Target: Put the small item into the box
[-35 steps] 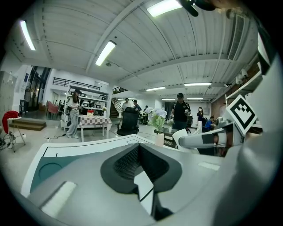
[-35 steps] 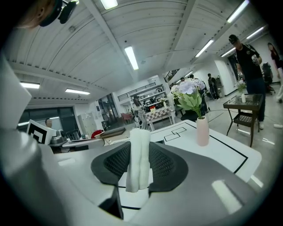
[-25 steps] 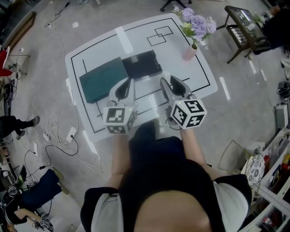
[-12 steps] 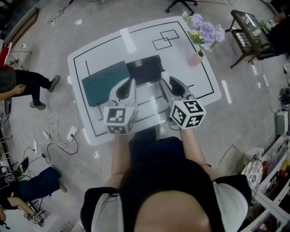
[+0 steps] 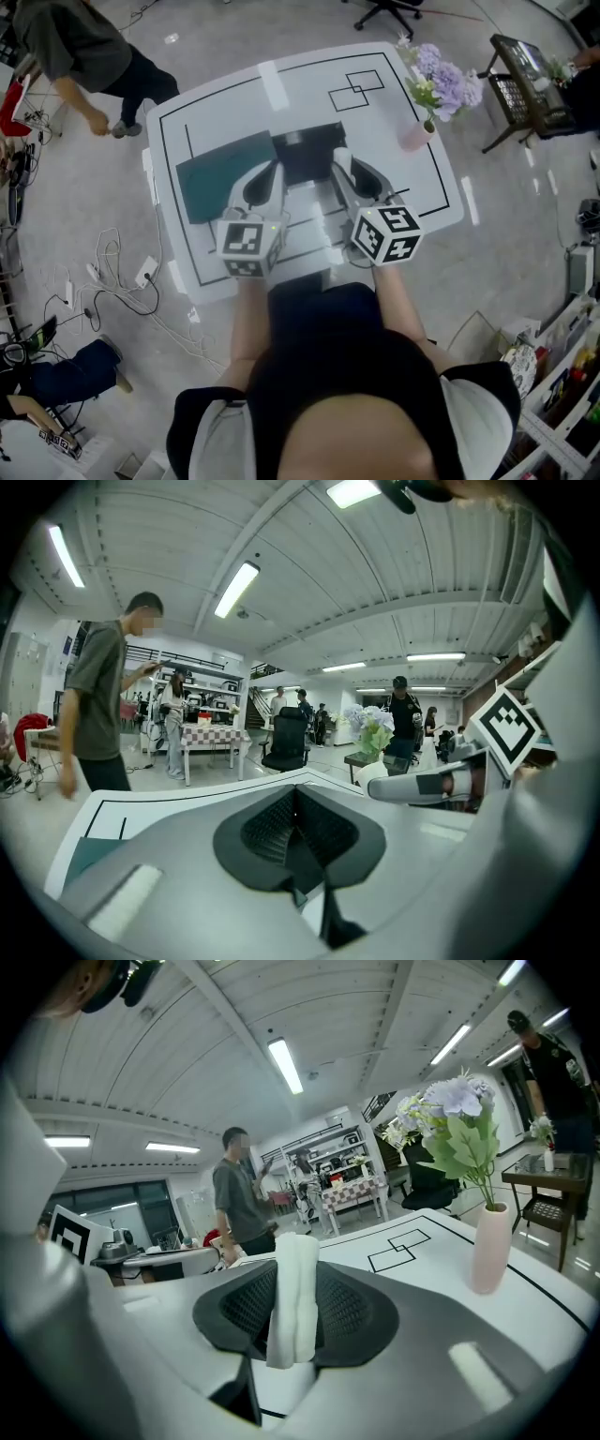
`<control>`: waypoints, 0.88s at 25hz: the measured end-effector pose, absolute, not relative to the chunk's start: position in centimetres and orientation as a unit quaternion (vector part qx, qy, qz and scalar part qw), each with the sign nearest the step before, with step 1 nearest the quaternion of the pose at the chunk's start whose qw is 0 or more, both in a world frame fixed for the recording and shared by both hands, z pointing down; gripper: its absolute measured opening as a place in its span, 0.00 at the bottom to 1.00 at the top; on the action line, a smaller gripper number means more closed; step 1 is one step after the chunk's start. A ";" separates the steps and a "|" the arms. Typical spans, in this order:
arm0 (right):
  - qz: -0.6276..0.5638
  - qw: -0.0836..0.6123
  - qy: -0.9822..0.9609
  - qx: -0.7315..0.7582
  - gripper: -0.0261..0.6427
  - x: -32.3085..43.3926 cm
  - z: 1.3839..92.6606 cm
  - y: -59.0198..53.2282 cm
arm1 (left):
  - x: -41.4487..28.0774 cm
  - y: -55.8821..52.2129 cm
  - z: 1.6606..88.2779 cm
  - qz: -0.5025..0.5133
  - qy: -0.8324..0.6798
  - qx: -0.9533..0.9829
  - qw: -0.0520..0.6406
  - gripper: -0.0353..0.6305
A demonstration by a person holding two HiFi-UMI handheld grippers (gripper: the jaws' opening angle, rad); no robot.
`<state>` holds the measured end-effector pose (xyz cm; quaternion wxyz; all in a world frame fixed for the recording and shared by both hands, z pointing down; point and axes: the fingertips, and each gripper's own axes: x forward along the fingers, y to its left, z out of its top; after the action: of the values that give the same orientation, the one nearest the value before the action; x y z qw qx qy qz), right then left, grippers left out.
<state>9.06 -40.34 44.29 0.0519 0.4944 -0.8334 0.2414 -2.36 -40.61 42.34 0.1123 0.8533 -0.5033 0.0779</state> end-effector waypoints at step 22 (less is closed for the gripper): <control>0.244 0.088 -0.846 0.465 0.23 6.9 46.6 -44.1 | -3.1 -43.4 43.2 0.069 -0.511 0.849 0.117 0.07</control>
<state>6.89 -44.13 46.62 0.0878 0.4648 -0.8465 0.2443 -3.06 -43.42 43.18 0.1175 0.8490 -0.5105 0.0685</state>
